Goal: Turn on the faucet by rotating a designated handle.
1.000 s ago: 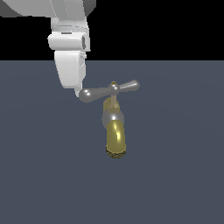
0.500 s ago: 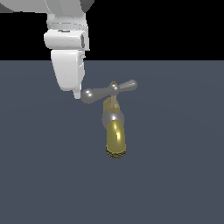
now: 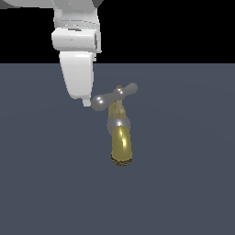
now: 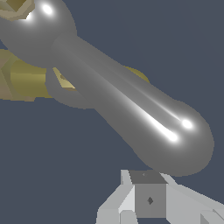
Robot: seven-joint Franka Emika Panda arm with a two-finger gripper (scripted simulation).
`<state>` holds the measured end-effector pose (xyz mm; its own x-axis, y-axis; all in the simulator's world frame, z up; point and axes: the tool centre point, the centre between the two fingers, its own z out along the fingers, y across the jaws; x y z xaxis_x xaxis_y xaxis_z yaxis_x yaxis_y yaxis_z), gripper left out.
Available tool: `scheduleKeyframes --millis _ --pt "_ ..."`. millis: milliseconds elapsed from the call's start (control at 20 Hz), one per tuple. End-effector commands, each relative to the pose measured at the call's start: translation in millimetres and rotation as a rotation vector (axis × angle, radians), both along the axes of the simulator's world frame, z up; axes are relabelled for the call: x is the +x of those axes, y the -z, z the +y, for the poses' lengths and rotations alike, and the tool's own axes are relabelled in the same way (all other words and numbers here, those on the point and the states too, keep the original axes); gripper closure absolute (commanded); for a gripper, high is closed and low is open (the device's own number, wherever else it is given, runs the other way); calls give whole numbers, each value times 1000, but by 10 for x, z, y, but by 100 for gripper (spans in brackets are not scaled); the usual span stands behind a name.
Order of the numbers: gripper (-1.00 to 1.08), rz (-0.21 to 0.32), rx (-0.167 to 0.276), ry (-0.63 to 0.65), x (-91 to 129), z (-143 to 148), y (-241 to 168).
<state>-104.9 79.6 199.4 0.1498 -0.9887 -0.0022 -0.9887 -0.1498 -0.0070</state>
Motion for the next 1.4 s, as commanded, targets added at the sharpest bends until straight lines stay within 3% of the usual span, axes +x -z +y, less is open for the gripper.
scheduleKeyframes --millis 0,500,600,1350 --pt "108 4 -2 25 -63 -189 8" --pt "108 6 -3 25 -311 -432 10" --pt "108 3 -3 4 -283 -312 2" --pt "108 6 -3 22 -287 -1186 8"
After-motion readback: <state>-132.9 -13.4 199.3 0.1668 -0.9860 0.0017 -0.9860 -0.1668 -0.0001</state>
